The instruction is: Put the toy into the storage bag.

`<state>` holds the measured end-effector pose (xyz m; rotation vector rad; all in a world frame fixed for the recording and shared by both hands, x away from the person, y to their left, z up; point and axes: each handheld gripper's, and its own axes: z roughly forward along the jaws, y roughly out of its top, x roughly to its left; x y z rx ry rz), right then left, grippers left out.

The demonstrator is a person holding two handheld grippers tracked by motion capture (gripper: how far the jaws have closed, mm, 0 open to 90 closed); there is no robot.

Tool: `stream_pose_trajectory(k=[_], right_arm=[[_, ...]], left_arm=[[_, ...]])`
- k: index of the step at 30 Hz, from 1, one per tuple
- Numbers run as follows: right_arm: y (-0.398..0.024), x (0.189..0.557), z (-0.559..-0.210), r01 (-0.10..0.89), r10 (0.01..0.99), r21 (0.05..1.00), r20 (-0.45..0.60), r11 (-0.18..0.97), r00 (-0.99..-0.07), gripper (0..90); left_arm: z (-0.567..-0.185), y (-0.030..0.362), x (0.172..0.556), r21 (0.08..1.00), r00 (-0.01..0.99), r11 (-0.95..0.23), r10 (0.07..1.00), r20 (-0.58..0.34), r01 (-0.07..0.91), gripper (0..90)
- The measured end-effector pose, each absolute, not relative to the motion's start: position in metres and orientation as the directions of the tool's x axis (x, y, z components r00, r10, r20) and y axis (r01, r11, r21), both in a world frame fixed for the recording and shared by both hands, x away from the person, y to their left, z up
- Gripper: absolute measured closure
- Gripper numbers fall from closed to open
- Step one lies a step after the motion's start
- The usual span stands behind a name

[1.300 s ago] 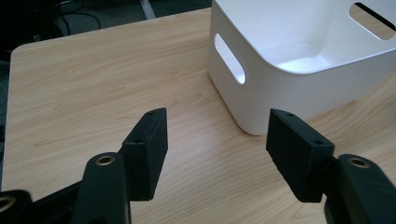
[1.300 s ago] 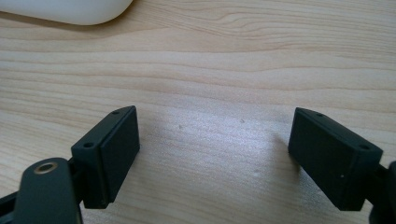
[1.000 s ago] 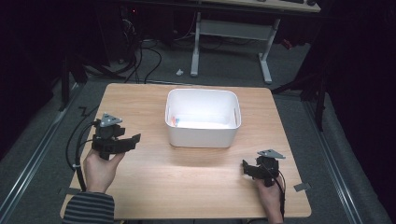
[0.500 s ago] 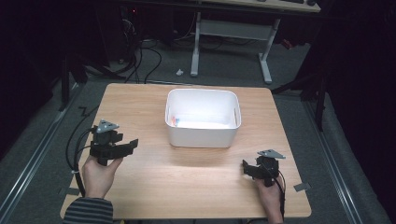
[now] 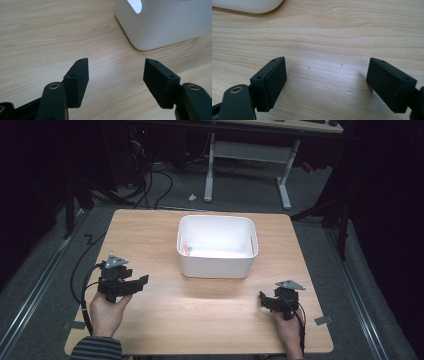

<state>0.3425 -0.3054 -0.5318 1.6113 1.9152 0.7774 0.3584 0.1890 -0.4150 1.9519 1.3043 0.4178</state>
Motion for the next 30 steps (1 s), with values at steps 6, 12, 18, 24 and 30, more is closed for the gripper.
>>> stream_pose_trajectory(k=[6,12,18,24,30], right_arm=[[-0.305,0.342,-0.532,0.692,0.987,0.710,-0.022,0.128,-0.160,16.5],[-0.305,0.342,-0.532,0.692,0.987,0.710,-0.022,0.128,-0.160,16.5],[-0.305,0.342,-0.532,0.692,0.987,0.710,-0.022,0.128,-0.160,16.5],[-0.305,0.342,-0.532,0.691,0.987,0.711,-0.023,0.129,-0.161,16.5],[-0.305,0.342,-0.532,0.692,0.987,0.710,-0.022,0.128,-0.160,16.5]], left_arm=[[-0.423,0.189,0.357,0.720,0.430,-0.211,0.893,-0.133,0.661,37.6],[-0.432,0.191,0.356,0.713,0.422,-0.199,0.895,-0.148,0.673,37.6],[-0.440,0.191,0.355,0.704,0.413,-0.189,0.896,-0.162,0.685,37.6],[-0.448,0.189,0.355,0.694,0.418,-0.198,0.894,-0.162,0.692,37.5],[-0.459,0.186,0.355,0.683,0.418,-0.197,0.892,-0.174,0.704,37.4]])
